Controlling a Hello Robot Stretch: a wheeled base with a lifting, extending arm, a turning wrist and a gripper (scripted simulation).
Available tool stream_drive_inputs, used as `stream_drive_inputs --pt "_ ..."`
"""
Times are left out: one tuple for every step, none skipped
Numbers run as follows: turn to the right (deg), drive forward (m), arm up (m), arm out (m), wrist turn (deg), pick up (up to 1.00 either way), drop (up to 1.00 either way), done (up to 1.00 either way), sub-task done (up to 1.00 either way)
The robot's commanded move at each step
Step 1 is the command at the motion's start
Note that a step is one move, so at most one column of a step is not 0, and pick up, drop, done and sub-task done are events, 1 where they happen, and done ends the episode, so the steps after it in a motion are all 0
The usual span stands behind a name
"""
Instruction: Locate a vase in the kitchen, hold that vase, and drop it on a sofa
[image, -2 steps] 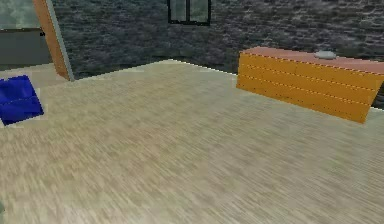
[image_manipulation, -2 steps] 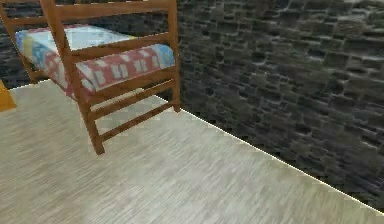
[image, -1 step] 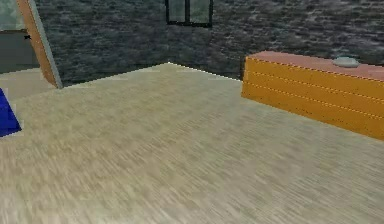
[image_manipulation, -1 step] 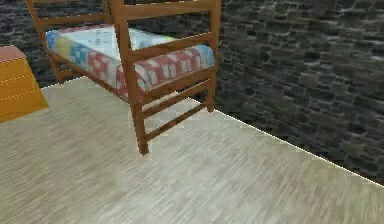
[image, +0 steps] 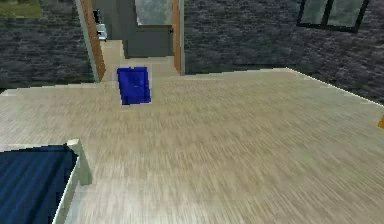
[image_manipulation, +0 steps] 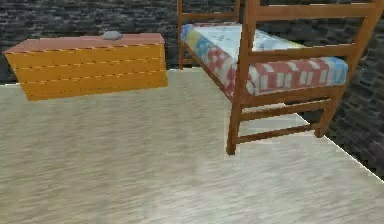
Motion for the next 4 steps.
stream_drive_inputs --pt "0.0 1.00 0.00 0.00 0.0 0.00 0.00 0.00 0.00" --pt "0.0 1.00 0.00 0.00 0.0 0.00 0.00 0.00 0.00" --pt "0.0 0.90 0.00 0.00 0.0 0.00 0.00 0.00 0.00" --pt "-6.0 0.00 0.00 0.00 0.0 0.00 0.00 0.00 0.00"
